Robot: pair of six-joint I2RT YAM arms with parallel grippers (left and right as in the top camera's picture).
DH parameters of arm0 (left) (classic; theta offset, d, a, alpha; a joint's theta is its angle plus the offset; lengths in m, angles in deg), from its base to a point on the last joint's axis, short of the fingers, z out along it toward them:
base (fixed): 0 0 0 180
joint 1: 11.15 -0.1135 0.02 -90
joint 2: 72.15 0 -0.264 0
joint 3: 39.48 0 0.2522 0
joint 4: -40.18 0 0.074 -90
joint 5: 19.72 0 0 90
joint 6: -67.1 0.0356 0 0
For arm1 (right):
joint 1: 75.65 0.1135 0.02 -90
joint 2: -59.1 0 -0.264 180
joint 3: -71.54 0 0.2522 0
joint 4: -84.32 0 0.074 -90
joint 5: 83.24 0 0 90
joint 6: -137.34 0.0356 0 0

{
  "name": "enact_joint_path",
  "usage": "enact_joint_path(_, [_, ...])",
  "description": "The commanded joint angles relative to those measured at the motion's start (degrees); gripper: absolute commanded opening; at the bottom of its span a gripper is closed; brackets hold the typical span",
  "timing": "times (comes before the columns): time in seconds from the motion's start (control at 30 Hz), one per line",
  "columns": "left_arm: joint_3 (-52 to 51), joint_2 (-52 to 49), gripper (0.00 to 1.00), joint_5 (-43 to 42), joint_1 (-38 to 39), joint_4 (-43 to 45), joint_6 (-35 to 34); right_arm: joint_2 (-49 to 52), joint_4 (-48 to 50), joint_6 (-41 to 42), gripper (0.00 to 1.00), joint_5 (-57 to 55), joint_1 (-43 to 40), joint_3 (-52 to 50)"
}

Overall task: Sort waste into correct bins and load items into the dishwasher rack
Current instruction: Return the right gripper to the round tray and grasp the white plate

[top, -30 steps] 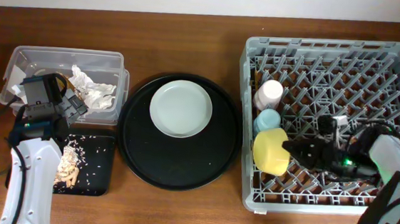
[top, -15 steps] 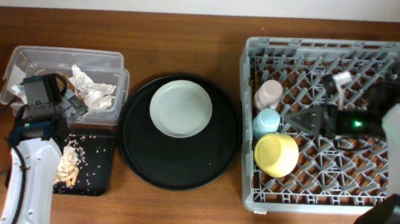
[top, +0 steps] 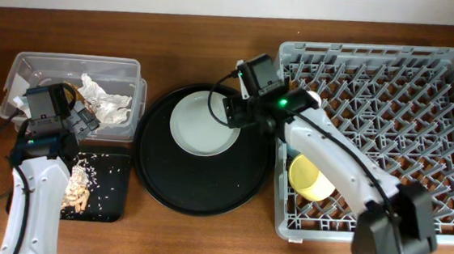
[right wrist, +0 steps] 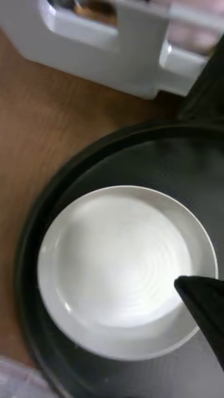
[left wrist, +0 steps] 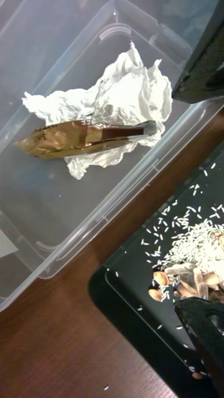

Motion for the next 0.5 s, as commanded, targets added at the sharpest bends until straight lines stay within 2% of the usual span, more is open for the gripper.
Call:
enact_joint_path(0.0, [0.72,0.48,0.99,0.39,-0.20,0.00,0.55,5.38,2.27,0.48,0.77,-0.31,0.00,0.74])
enact_joint_path(0.23, [0.72,0.48,0.99,0.39,-0.20,0.02,0.55,16.39,8.35,0.92,0.75,-0.28,0.00,0.74])
enact_joint_path(0.3, [0.72,0.48,0.99,0.39,-0.20,0.00,0.55,17.66,8.02,0.92,0.58,0.42,0.11,0.74])
enact_joint_path(0.37, [0.72,0.48,0.99,0.39,-0.20,0.00,0.55,19.37,8.02,0.92,0.50,2.99,0.09,0.63])
enact_joint_path(0.43, [0.72,0.48,0.99,0.39,-0.20,0.00,0.55,19.47,7.45,0.90,0.15,2.97,0.09,0.66])
enact_joint_path(0.47, [0.72,0.48,0.99,0.39,-0.20,0.00,0.55,19.45,7.39,0.90,0.06,2.97,0.09,0.66])
